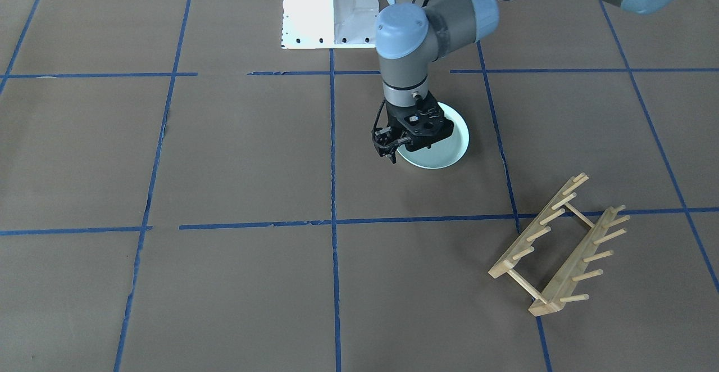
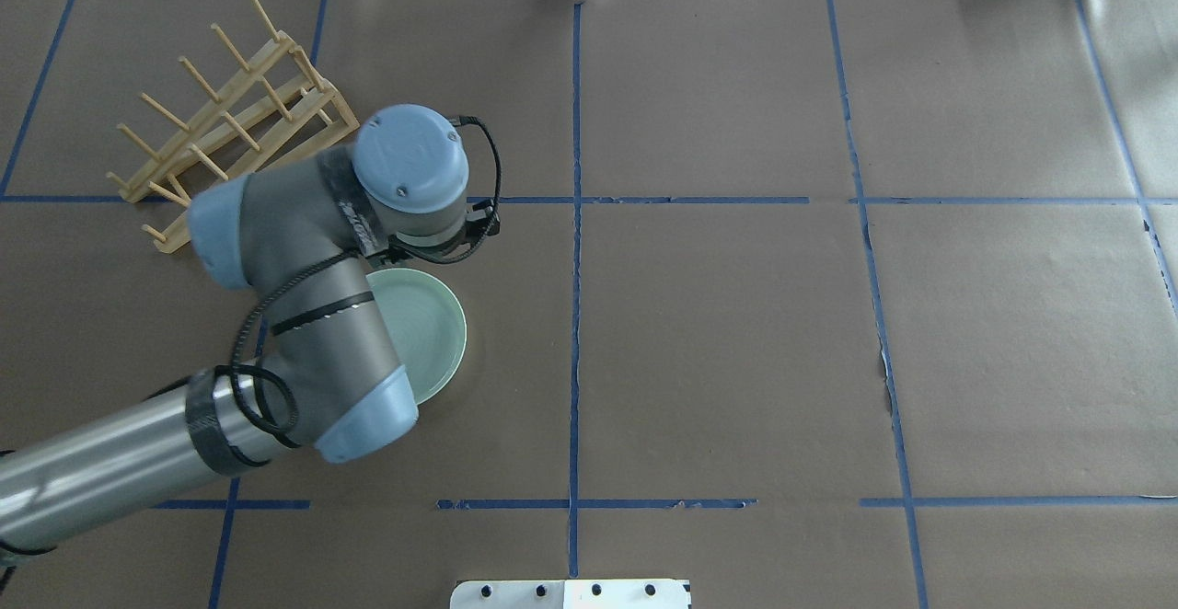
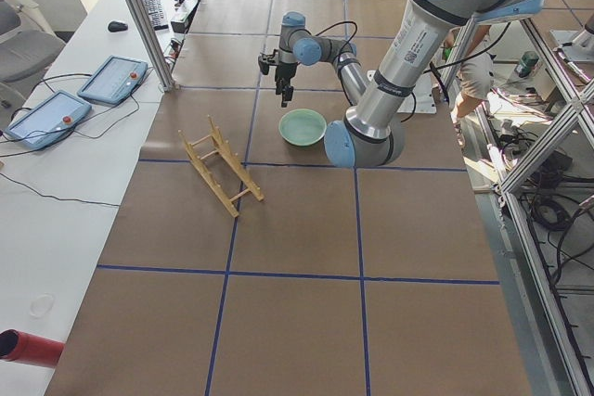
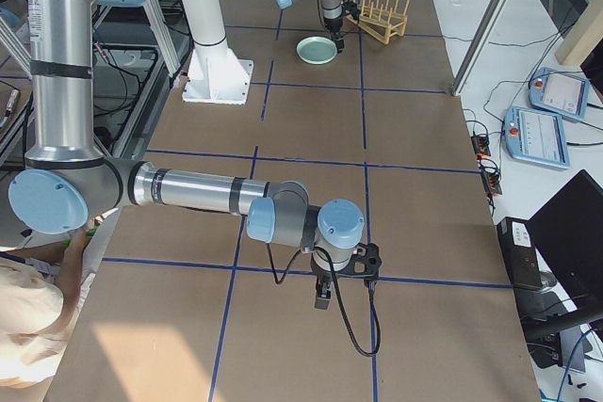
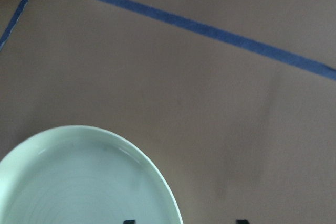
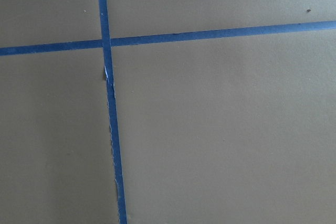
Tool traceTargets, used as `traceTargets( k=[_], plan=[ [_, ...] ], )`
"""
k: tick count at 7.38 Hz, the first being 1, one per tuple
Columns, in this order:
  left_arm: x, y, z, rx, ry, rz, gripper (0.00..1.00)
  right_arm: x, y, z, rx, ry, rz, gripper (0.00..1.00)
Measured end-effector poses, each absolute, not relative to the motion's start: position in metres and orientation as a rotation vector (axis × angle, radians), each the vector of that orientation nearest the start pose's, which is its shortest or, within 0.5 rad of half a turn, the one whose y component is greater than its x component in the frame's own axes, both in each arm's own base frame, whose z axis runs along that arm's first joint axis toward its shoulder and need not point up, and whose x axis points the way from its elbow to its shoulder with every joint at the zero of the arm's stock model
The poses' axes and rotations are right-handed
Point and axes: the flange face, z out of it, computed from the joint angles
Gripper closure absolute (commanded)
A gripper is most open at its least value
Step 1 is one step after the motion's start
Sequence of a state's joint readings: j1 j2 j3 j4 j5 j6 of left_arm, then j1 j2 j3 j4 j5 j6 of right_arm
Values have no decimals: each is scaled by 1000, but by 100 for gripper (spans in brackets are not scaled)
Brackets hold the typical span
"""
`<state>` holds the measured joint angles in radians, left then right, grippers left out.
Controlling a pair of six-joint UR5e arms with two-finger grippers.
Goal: Place plate on table
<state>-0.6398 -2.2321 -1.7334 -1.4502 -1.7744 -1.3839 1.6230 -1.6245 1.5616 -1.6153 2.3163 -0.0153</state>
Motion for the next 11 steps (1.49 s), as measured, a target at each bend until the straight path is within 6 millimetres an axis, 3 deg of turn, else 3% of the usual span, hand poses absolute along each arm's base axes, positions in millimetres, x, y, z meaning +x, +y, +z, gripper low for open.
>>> traceTargets(
  k=[1,2,3,4,5,6,7,9,11],
  plan=[
    [401,-522,220,128,786,-287,0,90,-456,695,-77,-748,75,0],
    [326,-558,237,154,824,-188,0,90,-456,695,-77,-748,75,0],
    [244,-588,278,193,830,-67,0,90,-456,695,-77,-748,75,0],
    [163,-606,341,226,805,50,0,90,-456,695,-78,-748,75,0],
    [77,-608,421,241,759,139,0,90,-456,695,-78,-748,75,0],
    [7,-596,492,230,729,164,0,90,-456,696,-78,-748,76,0],
    [-38,-579,546,198,721,138,0,90,-456,696,-79,-748,76,0],
    [-72,-522,629,94,722,67,0,90,-456,696,-79,-748,76,0],
    [-80,-496,651,68,722,44,0,90,-456,696,-79,-748,76,0]
  ],
)
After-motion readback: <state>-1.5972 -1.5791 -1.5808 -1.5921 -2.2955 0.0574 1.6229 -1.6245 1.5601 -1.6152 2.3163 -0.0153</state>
